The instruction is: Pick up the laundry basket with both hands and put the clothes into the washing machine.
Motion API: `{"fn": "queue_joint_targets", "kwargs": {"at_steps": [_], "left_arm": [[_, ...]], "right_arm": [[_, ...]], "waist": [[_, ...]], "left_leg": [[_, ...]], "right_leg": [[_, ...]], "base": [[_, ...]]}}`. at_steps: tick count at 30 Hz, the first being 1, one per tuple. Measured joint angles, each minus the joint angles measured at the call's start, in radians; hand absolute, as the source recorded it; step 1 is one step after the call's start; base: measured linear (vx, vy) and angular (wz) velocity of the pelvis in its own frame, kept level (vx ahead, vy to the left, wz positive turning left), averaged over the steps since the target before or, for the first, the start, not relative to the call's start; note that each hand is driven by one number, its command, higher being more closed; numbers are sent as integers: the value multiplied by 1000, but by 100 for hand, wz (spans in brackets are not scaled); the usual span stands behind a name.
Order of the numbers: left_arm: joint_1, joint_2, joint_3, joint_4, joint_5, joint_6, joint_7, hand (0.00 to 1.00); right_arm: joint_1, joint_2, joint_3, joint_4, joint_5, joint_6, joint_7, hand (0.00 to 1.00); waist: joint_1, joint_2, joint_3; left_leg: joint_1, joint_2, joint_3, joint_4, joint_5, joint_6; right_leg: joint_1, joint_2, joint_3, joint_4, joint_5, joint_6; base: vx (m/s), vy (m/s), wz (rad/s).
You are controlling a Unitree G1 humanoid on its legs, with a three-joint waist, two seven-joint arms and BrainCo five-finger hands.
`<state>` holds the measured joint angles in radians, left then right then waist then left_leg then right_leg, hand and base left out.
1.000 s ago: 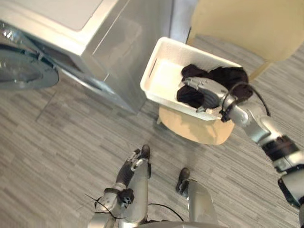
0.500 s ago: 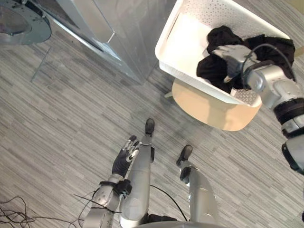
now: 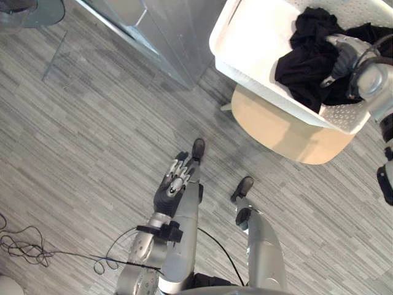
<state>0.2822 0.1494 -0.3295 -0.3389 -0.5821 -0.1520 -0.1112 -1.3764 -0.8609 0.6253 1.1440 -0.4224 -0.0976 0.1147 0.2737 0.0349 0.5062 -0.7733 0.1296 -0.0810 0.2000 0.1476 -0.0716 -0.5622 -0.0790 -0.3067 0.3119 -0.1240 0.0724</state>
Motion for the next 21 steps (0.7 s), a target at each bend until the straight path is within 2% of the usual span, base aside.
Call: {"fn": "queue_joint_targets", "kwargs": {"at_steps": [3,4,13,15,17,21], "left_arm": [[-7,-3,-37,-6,-15,1,-14,0],[-15,-3,-43,-6,-15,2,-18,0],[-29,-10,-60,-6,-53,17,-30,0],[-29,-13,-60,-7,-67,17,-37,0],[-31,-24,-59,-14,-80,17,-37,0],[-93,-35,-56,-36,-87,10,-34,0]], "right_arm": [[-11,-14,4,31,53,12,44,0],[-12,-15,10,39,73,18,54,100],[-20,-84,23,-32,382,52,183,100],[-5,-85,18,-40,385,46,176,100],[27,-85,-3,-56,365,28,124,100],[93,-58,-141,-106,201,18,2,100]], "waist": [[19,5,3],[19,5,3],[21,5,3],[20,5,3],[20,5,2],[14,4,2]], "left_leg": [[-1,5,-6,-14,8,-6],[-1,6,-12,-18,11,-9],[-21,11,-25,-28,20,-15],[-21,11,-24,-25,21,-15],[-16,13,-24,-24,21,-15],[30,30,-18,-10,21,-15]], "right_leg": [[-3,6,-7,-1,0,0],[-3,8,-14,-1,0,-1],[-24,14,-22,1,-3,-5],[-22,14,-22,1,-2,-5],[-17,15,-22,0,-1,-8],[34,29,-19,-3,3,-13]], "base": [[30,-38,4],[29,-36,7],[21,-17,2],[42,-20,0],[45,-22,-1],[33,-41,-7]]}}
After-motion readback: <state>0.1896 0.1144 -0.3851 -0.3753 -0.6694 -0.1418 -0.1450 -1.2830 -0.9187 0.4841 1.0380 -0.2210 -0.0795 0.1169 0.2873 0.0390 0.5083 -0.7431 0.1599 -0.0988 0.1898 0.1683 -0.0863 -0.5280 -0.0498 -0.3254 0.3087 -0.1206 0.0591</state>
